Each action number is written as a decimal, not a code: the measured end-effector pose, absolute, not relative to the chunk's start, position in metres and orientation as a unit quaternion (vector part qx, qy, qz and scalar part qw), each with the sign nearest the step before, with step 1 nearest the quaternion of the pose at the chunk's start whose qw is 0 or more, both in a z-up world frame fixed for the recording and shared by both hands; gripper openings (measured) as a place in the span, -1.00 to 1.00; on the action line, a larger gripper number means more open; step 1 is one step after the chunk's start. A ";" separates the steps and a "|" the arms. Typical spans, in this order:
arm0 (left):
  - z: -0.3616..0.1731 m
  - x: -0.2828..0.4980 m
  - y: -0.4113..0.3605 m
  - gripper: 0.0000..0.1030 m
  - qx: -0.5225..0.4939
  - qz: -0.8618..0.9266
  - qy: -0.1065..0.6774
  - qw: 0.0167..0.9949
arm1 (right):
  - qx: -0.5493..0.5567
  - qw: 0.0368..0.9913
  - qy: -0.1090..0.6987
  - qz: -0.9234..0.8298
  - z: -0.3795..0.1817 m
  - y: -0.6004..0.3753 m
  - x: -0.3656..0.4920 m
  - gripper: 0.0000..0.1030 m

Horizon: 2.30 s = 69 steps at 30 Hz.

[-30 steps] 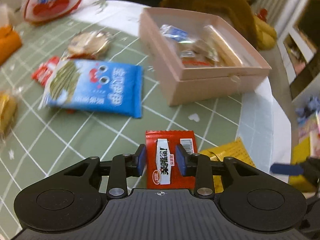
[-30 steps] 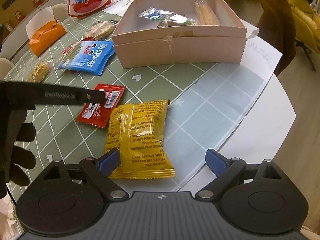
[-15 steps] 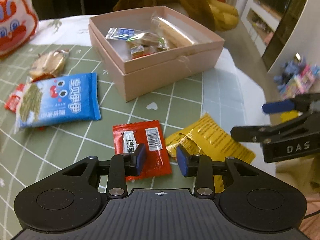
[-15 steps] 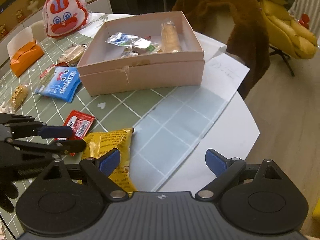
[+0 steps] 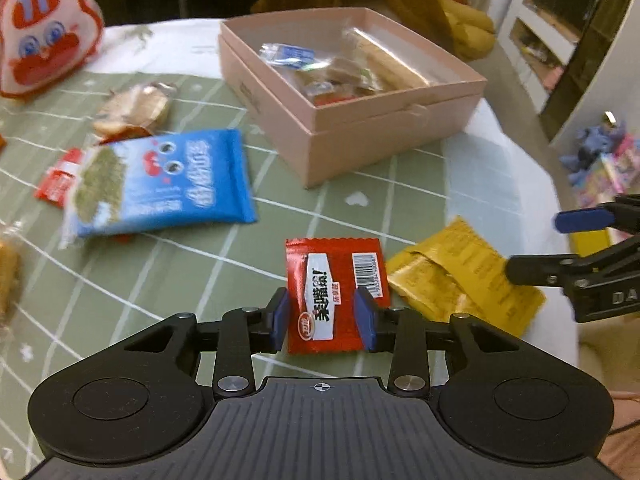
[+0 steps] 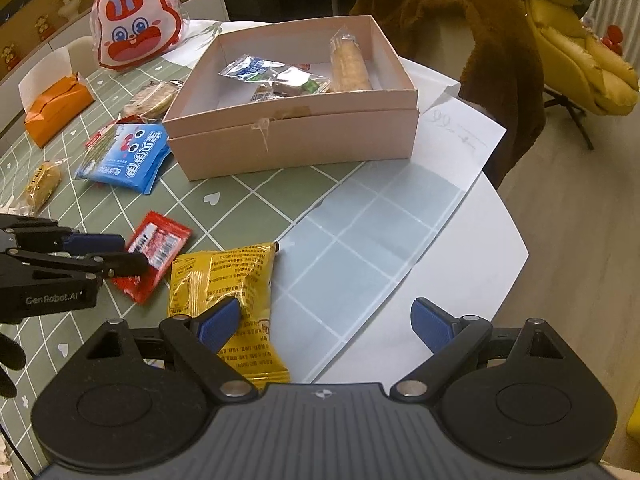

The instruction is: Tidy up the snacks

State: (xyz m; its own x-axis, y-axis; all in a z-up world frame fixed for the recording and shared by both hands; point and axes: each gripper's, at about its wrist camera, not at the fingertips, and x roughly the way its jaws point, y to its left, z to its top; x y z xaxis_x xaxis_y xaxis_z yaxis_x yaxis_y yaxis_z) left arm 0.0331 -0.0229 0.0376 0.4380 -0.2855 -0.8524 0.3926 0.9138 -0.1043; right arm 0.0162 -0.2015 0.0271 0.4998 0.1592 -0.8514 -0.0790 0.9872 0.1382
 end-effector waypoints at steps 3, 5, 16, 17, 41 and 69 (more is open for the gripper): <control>0.036 0.038 -0.019 -0.21 0.034 -0.201 0.497 0.844 | 0.037 0.865 0.495 0.070 0.027 -0.200 0.016 0.81; 0.040 0.038 -0.019 -0.23 0.031 -0.187 0.490 0.851 | 0.037 0.865 0.496 0.070 0.027 -0.200 0.016 0.81; 0.036 0.023 -0.044 -0.06 0.116 -0.181 0.459 0.862 | 0.038 0.864 0.496 0.071 0.027 -0.201 0.017 0.81; 0.036 0.024 -0.042 -0.04 0.110 -0.177 0.461 0.862 | 0.040 0.864 0.497 0.071 0.027 -0.203 0.017 0.81; 0.035 0.021 -0.058 -0.01 0.120 -0.194 0.460 0.858 | 0.047 0.862 0.500 0.068 0.025 -0.206 0.016 0.81; 0.030 0.040 -0.056 0.30 0.089 -0.165 0.476 0.859 | 0.076 0.856 0.500 0.112 0.036 -0.200 0.008 0.81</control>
State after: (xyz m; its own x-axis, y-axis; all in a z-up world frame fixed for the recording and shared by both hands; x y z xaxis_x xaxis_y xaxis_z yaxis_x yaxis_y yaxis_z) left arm 0.0399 -0.0558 0.0300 0.4914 -0.1992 -0.8478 0.3681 0.9298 -0.0051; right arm 0.0083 -0.2001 0.0359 0.4756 0.2666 -0.8383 -0.1150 0.9636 0.2413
